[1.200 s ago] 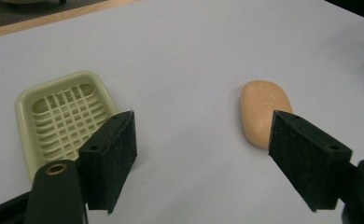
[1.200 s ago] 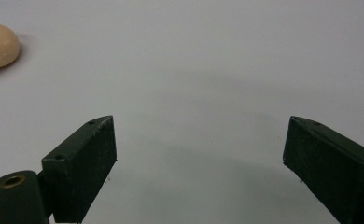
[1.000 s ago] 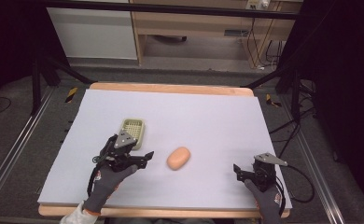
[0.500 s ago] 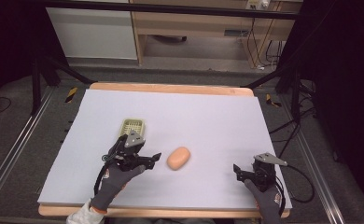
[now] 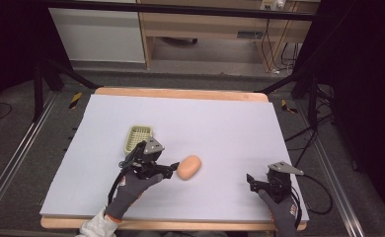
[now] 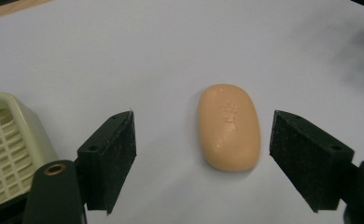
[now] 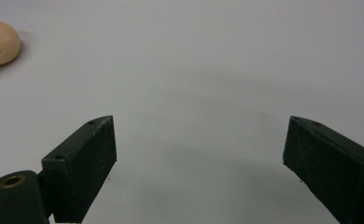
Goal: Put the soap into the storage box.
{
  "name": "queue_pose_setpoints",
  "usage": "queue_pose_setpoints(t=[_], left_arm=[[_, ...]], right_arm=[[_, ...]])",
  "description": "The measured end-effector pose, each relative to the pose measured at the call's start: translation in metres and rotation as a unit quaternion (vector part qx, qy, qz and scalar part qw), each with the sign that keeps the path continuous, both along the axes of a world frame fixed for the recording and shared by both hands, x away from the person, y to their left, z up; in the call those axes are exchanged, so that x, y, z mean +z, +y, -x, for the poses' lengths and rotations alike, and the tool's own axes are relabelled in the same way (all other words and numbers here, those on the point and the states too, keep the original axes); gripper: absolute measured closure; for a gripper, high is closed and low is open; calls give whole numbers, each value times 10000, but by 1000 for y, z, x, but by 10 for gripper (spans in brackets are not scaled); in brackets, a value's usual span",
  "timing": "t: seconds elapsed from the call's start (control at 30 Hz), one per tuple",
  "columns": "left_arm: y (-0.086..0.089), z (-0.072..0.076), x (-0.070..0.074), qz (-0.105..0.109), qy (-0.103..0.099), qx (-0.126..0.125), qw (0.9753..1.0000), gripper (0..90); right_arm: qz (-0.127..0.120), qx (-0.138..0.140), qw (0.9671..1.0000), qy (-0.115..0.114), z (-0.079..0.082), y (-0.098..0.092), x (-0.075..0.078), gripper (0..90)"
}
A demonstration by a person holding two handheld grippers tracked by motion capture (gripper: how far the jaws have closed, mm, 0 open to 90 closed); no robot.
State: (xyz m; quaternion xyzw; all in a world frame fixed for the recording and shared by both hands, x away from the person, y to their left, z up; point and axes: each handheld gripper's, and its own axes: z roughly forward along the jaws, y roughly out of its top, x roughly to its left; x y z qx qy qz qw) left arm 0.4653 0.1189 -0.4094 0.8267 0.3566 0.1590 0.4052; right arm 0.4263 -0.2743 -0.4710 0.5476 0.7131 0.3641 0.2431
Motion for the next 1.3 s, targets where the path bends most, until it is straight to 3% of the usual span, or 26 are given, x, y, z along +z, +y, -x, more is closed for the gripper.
queue_pose_setpoints(t=[1.3], left_arm=[[-48,-20,-26,-428,281,-289,9983,219]], right_arm=[[12,8,10000,49,-1,1,0,100]])
